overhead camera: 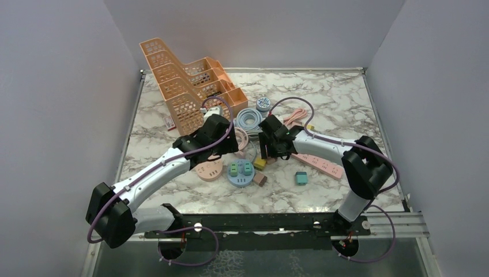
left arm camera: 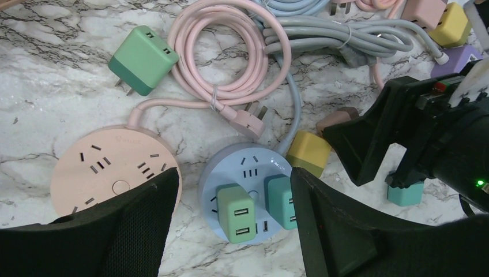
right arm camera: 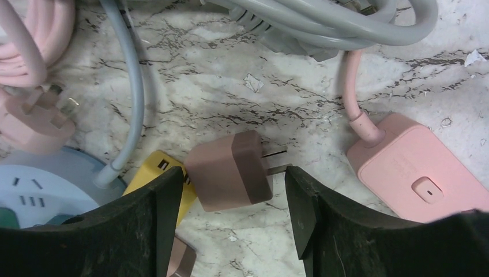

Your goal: Insert the plug

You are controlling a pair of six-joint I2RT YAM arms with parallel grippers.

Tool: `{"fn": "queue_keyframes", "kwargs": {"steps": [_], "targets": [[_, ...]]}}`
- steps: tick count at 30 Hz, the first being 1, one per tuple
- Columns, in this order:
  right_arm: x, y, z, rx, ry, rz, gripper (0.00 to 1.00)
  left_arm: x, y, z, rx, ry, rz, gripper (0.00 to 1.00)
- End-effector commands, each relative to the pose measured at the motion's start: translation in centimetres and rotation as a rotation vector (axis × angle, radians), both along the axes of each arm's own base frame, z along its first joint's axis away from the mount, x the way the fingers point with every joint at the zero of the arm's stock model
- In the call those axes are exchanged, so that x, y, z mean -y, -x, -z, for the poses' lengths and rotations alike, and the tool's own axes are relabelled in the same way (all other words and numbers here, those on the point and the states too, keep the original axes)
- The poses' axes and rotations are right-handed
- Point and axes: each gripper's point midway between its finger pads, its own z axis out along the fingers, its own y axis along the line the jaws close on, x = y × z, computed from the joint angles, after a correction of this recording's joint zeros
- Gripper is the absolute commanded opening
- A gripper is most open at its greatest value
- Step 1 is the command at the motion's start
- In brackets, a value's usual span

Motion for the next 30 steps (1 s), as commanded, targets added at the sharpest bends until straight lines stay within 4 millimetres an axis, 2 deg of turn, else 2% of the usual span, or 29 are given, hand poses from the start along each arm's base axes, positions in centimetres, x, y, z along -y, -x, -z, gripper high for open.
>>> {"fn": "queue_keyframes", "kwargs": {"steps": [1, 9, 14, 18, 23, 26, 30], "targets": [[0.1, 0.2, 1.1, -0.029, 0.046, -0.087, 0.63, 0.4, 0.0, -0.5, 0.02, 0.04, 0.027, 0.74], [0.3, 0.0, 1.2, 0.001, 0.053, -0.111, 0.46, 0.6, -0.1, -0.2, 0.016, 0.052, 0.043, 0.74], [-0.2, -0.6, 0.1, 0.049, 0.014, -0.109, 0.43, 1.0, -0.2, -0.2, 0.015, 0.054, 0.067, 0.74], [-0.6, -1.2, -2.6, 0.114, -0.061, -0.079, 0.43, 1.8, 0.0, -0.3, 0.005, 0.103, 0.1, 0.78], [-1.6, -1.8, -6.8, 0.201, -0.205, -0.048, 0.43, 3.2, -0.2, -0.8, 0.007, 0.213, 0.12, 0.81], [-2.8, -1.9, -9.2, 0.241, -0.3, -0.058, 0.43, 3.9, -0.9, -1.7, 0.028, 0.305, 0.097, 0.83], [-4.9, -1.6, -12.0, 0.273, -0.438, -0.105, 0.43, 5.4, -2.1, -3.8, 0.09, 0.481, 0.059, 0.86]]}}
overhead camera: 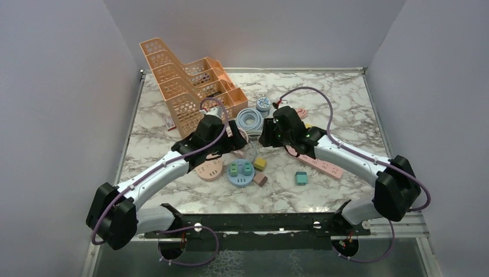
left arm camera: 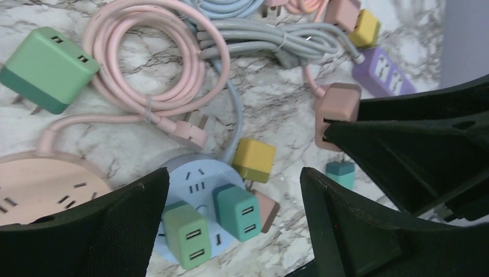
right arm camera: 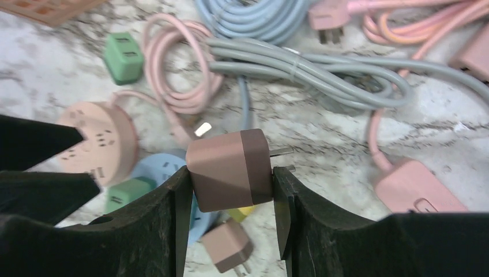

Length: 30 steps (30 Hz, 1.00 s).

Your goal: Insert the plug

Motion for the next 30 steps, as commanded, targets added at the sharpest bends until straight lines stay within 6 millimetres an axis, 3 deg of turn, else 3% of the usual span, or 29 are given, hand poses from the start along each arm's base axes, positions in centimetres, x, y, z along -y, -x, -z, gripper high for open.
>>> {"fn": "queue_keyframes", "kwargs": {"steps": [1, 5, 12, 16, 20, 27, 30], "targets": [[-3.3, -0.2, -4.0, 0.066, -0.209, -0.079, 0.43, 2.8, -1.6, -4.6, 0.089, 0.288, -0.034, 0.86], [-4.7, -0.2, -5.6, 0.133, -0.273, -0.165, 0.43, 4.0, -2.6, -5.6, 0.094, 0.41, -0.07, 0.86], [-5.8, 0.9, -7.1, 0.224, -0.33, -0.305, 0.43, 4.7, -3.4, -5.6, 0.084, 0.409, -0.063, 0.87], [-6.1, 1.1, -7.5, 0.268, -0.334, -0.357, 0.43, 5.5, -2.8, -5.5, 0.067, 0.395, 0.01, 0.73], [-6.1, 1.0, -8.1, 0.303, -0.322, -0.375, 0.44, 4.8, -2.2, -5.1, 0.013, 0.295, 0.077, 0.64], [-6.1, 0.5, -9.0, 0.349, -0.305, -0.383, 0.45, 7.2, 0.7, -5.9, -0.102, 0.426, 0.239, 0.42], [-6.1, 0.3, -9.1, 0.352, -0.302, -0.377, 0.45, 7.1, 1.3, -5.4, -0.122, 0.432, 0.25, 0.4]]}}
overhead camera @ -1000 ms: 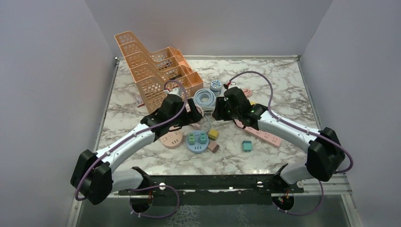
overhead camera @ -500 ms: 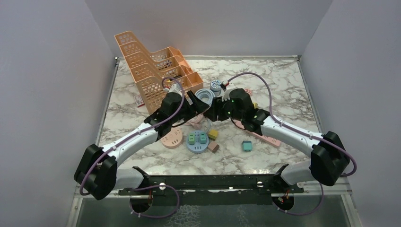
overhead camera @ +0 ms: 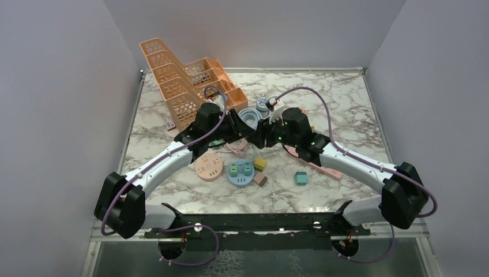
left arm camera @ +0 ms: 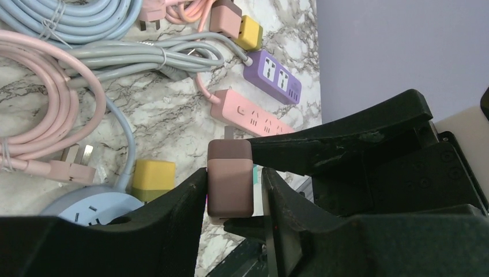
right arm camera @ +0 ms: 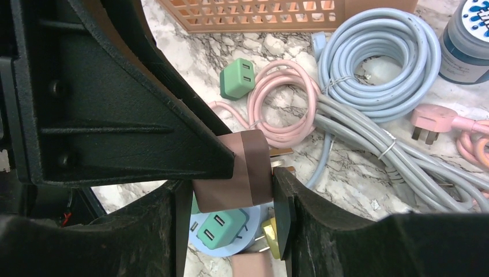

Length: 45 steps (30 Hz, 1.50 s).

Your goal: Insert the plug

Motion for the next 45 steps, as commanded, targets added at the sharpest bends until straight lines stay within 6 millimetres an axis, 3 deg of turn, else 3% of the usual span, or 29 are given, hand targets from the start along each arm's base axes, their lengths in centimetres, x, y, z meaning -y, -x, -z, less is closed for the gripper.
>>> {"fn": "queue_keyframes", "kwargs": {"steps": [1, 5, 9, 11, 15, 19, 24, 28, 33, 36, 40, 45], "targets": [[-0.7, -0.9, -3.4, 0.097, -0.064, -0.009, 0.45, 1.4, 3.2, 0.5, -0.075, 0.052, 0.149, 0.4], [-0.9, -1.0, -3.5, 0.098, -0.069, -0.013, 0.47, 1.8, 3.7, 1.0, -0.097, 0.066, 0.186, 0.38], [-1.1, -1.1, -3.4, 0.101, -0.069, -0.018, 0.51, 2.3, 3.9, 1.1, -0.103, 0.078, 0.228, 0.23], [-1.0, -1.2, -3.1, 0.096, -0.06, -0.016, 0.6, 2.2, 3.8, 1.6, -0.096, 0.054, 0.235, 0.16], [-0.6, -0.7, -2.3, 0.081, -0.033, -0.034, 0.74, 1.1, 3.1, 2.9, -0.079, -0.008, 0.213, 0.16], [0.3, 0.3, -1.7, 0.056, -0.035, -0.066, 0.8, 0.2, 2.3, 3.5, -0.055, -0.037, 0.202, 0.16], [1.8, 0.9, -2.8, 0.024, -0.083, -0.059, 0.85, 0.1, 2.2, 2.7, 0.011, -0.022, 0.245, 0.16], [3.3, 0.4, -4.1, -0.048, -0.166, -0.051, 0.84, 0.4, 2.4, 0.9, 0.072, 0.01, 0.302, 0.16], [4.3, 0.3, -6.3, -0.133, -0.292, -0.12, 0.82, 0.6, 3.1, -3.2, 0.201, 0.06, 0.396, 0.15], [4.4, 1.6, -8.5, -0.147, -0.376, -0.236, 0.79, 0.6, 3.8, -6.0, 0.287, 0.088, 0.451, 0.15], [3.9, 4.7, -11.4, -0.034, -0.432, -0.453, 0.77, 0.7, 5.2, -9.7, 0.395, 0.145, 0.526, 0.15], [3.5, 5.4, -12.8, -0.008, -0.453, -0.554, 0.75, 0.8, 6.6, -13.3, 0.482, 0.214, 0.595, 0.15]]}}
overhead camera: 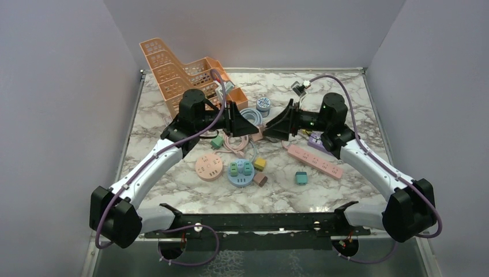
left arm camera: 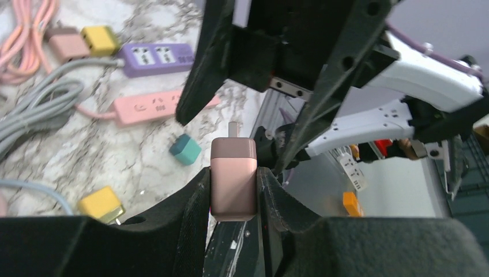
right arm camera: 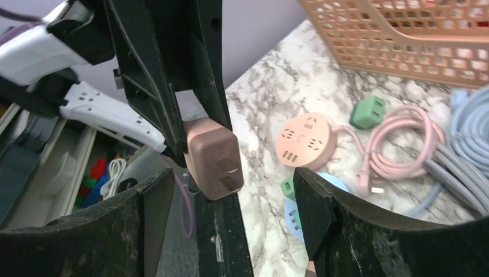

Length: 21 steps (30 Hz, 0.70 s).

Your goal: Insert the plug

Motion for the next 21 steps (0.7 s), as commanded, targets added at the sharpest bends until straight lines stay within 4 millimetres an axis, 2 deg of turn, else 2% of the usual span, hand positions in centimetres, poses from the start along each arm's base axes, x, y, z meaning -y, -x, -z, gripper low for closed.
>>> {"fn": "queue_keyframes", "kwargs": {"steps": [1, 7, 11, 16, 18, 20, 21], "targets": [[-0.5, 2.2, -3.7, 0.104, -0.078, -0.17, 0.74, 0.0, 2.0, -4.5, 0.131, 0.088, 0.126, 0.15], [-0.7, 3.1, -4.5, 0.095, -0.123, -0.245, 0.61, 0.2, 1.8, -5.8, 0.153, 0.108, 0.126, 0.15], [-0.7, 3.4, -4.4, 0.07, -0.127, -0.271, 0.45, 0.2, 1.6, -6.4, 0.154, 0.124, 0.107, 0.15], [-1.4, 3.5, -4.5, 0.062, -0.13, -0.277, 0.32, 0.2, 1.0, -6.5, 0.128, 0.134, 0.066, 0.18], [-1.7, 3.0, -4.6, 0.046, -0.135, -0.253, 0.23, 0.3, 0.8, -6.7, 0.114, 0.141, 0.048, 0.25], [-1.9, 1.9, -4.7, 0.018, -0.151, -0.186, 0.13, 0.3, 0.4, -6.7, 0.094, 0.147, 0.023, 0.38], [-2.0, 1.3, -4.9, 0.005, -0.165, -0.141, 0.12, 0.2, 0.2, -6.6, 0.079, 0.149, 0.007, 0.46]]}}
